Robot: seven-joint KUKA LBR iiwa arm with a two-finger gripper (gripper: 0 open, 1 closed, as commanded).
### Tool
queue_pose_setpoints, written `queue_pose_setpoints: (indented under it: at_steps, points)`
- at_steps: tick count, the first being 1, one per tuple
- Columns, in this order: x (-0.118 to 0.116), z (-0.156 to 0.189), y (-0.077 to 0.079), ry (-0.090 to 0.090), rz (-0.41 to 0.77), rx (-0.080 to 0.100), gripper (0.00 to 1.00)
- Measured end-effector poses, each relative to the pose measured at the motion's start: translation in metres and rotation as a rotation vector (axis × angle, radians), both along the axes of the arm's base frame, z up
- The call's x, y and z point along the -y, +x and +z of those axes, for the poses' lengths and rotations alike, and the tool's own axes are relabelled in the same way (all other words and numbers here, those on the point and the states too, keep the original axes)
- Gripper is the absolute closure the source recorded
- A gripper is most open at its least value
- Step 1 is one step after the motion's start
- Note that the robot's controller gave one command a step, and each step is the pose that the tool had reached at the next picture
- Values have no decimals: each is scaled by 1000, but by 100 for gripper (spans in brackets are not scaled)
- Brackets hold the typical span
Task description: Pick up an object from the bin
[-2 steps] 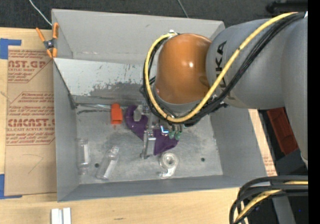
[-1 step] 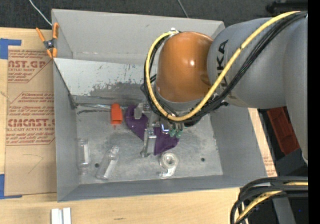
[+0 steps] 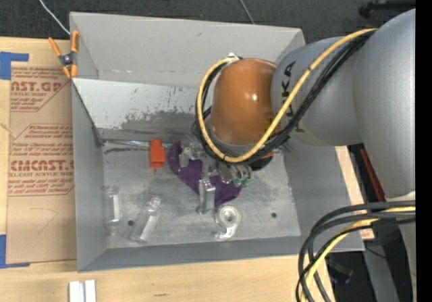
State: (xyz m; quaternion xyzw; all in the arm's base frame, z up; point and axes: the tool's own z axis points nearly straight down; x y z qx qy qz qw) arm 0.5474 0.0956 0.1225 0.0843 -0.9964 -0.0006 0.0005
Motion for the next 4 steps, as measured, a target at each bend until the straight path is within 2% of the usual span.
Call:
queue_pose_setpoints:
  at_steps: [1, 2, 3, 4]
  points:
    - [41, -54, 4, 0, 205, 1, 0]
    - [58, -42, -4, 2, 14, 0, 0]
    - [82, -52, 19, 1, -142, 4, 0]
    - [137, -52, 7, 3, 355, 4, 100]
